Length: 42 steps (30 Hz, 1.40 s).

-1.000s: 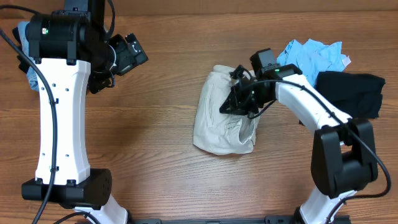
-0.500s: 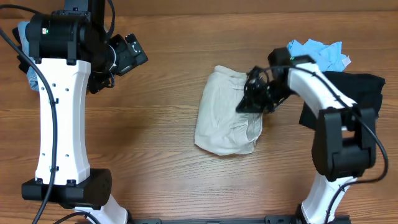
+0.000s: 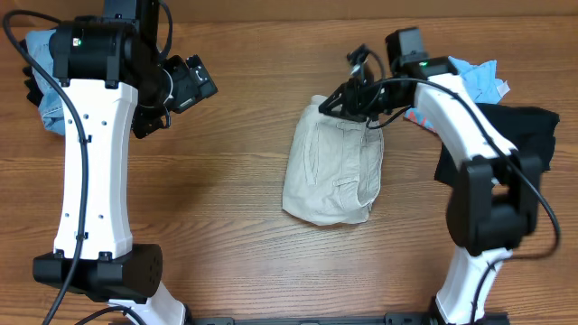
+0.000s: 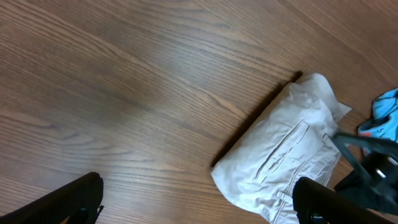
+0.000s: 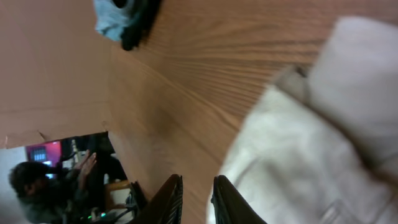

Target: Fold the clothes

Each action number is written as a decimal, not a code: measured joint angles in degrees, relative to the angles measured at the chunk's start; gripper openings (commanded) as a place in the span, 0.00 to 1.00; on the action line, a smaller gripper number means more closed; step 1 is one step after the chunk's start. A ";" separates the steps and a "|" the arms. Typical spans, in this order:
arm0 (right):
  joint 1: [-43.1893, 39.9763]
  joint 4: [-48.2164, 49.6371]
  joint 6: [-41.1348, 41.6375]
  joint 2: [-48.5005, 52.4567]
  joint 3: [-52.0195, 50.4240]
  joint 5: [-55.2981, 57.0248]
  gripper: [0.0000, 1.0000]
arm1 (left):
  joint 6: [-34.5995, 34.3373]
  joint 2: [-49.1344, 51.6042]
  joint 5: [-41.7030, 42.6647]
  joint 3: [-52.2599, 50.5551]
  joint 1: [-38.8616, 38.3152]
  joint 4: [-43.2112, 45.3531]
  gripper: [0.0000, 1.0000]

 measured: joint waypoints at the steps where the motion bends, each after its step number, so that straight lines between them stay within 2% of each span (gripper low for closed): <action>1: -0.11 0.87 -0.04 2.01 -0.20 -0.24 0.22 | 0.00 0.00 -0.02 -0.35 0.00 0.02 1.00; 7: -2.16 3.15 -0.07 9.90 -0.33 -1.33 0.22 | 0.00 0.07 0.00 -1.16 0.00 0.00 1.00; 14: -6.29 -0.28 -0.09 9.57 -0.04 -5.79 0.20 | 0.00 0.07 0.00 -1.16 0.00 0.15 1.00; 16: -7.89 -3.04 -0.02 6.54 -0.04 -5.84 0.19 | 0.00 0.07 0.00 -1.16 0.00 0.15 1.00; 20: -9.46 -14.29 -1.07 -7.78 1.20 -6.03 0.16 | 0.00 0.07 0.00 -1.16 0.00 0.22 1.00; 21: -8.90 -20.46 -3.56 -12.37 2.10 -6.49 0.10 | 0.00 0.07 0.00 -1.16 0.00 0.26 1.00; 23: -6.21 -28.44 -9.03 -17.03 2.97 -6.86 0.08 | 0.00 0.09 0.00 -1.18 0.00 0.26 1.00; 25: -2.56 -29.75 -12.33 -17.68 1.36 -7.02 0.07 | 0.00 0.09 -0.02 -1.18 0.00 0.24 1.00; 28: 2.34 -20.76 -12.35 -16.11 -9.14 -6.71 0.07 | 0.00 0.11 0.00 -1.18 0.00 0.15 1.00; 35: 0.13 16.65 5.64 -14.91 -40.98 -5.29 0.13 | 0.00 0.15 -0.24 -1.27 0.00 -0.20 1.00; 37: -2.27 21.09 9.88 -14.91 -45.51 -4.94 0.13 | 0.00 0.17 -0.22 -1.27 0.00 -0.22 1.00; 42: -8.76 21.31 15.34 -15.15 -48.28 -4.11 0.14 | 0.00 0.17 -0.24 -1.27 0.00 -0.20 1.00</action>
